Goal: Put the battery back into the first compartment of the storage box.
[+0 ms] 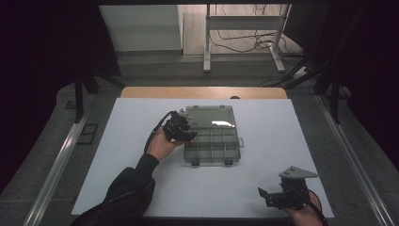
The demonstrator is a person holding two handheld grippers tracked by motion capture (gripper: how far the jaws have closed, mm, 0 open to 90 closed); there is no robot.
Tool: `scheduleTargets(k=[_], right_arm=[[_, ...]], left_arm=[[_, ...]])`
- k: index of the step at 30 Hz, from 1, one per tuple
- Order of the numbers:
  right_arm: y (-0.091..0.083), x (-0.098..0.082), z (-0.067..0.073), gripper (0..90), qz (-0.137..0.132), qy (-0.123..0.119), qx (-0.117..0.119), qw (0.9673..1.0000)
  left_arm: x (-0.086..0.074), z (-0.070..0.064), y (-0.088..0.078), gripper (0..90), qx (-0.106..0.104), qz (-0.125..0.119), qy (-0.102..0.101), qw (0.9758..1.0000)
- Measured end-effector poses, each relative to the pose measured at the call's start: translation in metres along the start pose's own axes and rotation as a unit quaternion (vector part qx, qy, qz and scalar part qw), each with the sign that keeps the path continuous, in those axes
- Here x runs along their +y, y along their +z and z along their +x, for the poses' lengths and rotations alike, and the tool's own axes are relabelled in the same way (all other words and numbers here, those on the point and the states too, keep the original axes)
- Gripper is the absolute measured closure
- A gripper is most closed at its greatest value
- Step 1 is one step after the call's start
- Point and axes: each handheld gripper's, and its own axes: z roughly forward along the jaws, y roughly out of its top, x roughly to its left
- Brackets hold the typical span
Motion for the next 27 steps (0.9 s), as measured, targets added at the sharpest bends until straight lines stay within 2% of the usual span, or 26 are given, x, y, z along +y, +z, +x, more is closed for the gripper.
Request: scheduleTargets(k=[2, 3, 4, 6, 10, 15, 20, 27], right_arm=[[0.000, 0.000, 0.000, 0.8, 0.000, 0.000, 0.000, 1.0000], [0.000, 0.000, 0.000, 0.8, 0.000, 0.000, 0.000, 1.0000], [0.000, 0.000, 0.000, 0.8, 0.000, 0.000, 0.000, 1.0000], [0.000, 0.000, 0.000, 0.8, 0.000, 0.000, 0.000, 1.0000], [0.000, 0.000, 0.000, 0.8, 0.001, 0.000, 0.000, 1.0000], [0.000, 0.000, 0.000, 0.8, 0.002, 0.000, 0.000, 1.0000], [0.000, 0.000, 0.000, 0.8, 0.002, -0.001, -0.001, 1.0000], [0.000, 0.000, 0.000, 0.8, 0.003, -0.001, -0.001, 1.0000]], left_arm=[[-0.001, 0.000, -0.002, 44.0, -0.004, -0.005, 0.000, 1.0000], [-0.002, 0.000, -0.003, 37.5, -0.004, -0.006, 0.001, 1.0000], [-0.003, 0.000, -0.003, 37.5, -0.004, -0.007, 0.002, 1.0000], [-0.005, 0.000, -0.004, 31.8, -0.005, -0.008, 0.004, 0.9999], [-0.010, 0.000, -0.008, 21.6, -0.022, -0.013, 0.002, 0.9997], [-0.016, -0.002, -0.017, 13.1, -0.038, -0.022, 0.004, 0.9990], [-0.022, -0.003, -0.026, 9.9, -0.048, -0.033, 0.006, 0.9983], [-0.031, -0.004, -0.035, 7.0, -0.053, -0.043, 0.006, 0.9977]])
